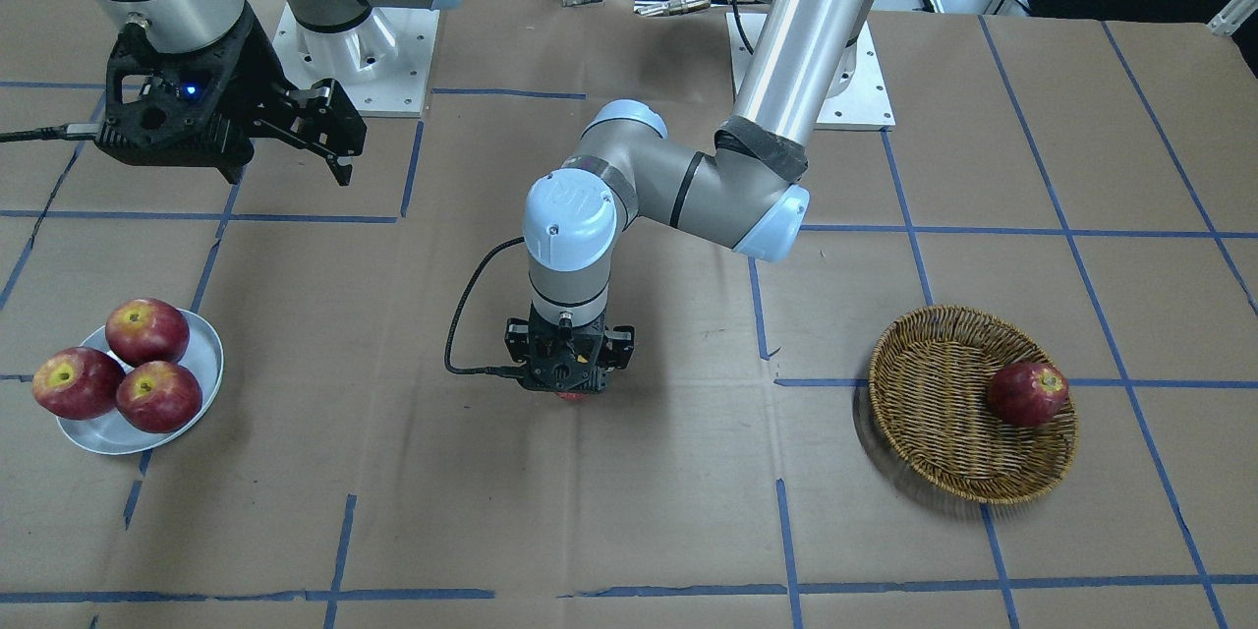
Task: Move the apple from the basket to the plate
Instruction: 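Carry the apple with the left gripper toward the table center, then release the apple on the table and raise the left gripper, then reach the right gripper to the apple while the left arm withdraws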
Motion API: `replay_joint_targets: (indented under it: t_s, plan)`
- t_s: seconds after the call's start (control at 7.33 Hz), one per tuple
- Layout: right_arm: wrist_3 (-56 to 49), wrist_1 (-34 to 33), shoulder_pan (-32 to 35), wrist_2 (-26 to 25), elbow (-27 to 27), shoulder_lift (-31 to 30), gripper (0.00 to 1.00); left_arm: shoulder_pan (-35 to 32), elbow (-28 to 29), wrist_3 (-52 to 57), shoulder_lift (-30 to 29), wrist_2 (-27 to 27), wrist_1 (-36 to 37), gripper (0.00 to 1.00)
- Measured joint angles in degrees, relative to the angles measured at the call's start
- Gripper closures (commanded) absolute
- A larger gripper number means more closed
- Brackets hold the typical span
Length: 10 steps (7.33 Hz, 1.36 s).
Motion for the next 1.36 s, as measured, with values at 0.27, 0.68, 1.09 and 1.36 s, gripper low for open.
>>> replay_joint_targets:
  t_s: [0.27, 0.68, 1.09, 1.36]
  plan:
    - [0.0, 0.0, 0.0, 0.0, 0.1, 0.0, 0.0, 0.5, 1.4, 0.5, 1.8, -0.1, -0.3, 0.02]
    - [0.0, 0.0, 0.0, -0.1, 0.1, 0.1, 0.0, 7.2, 6.1, 6.9, 9.9, 0.1, -11.3, 0.02]
    - [0.3, -0.3, 0.0, -0.3, 0.0, 0.1, 0.0, 16.0, 6.7, 16.5, 20.3, 0.3, -24.3, 0.02]
    - [2.5, -1.6, 1.4, 0.1, -0.3, 0.9, 0.0, 19.7, 5.8, 19.7, 27.5, 0.5, -34.1, 0.02]
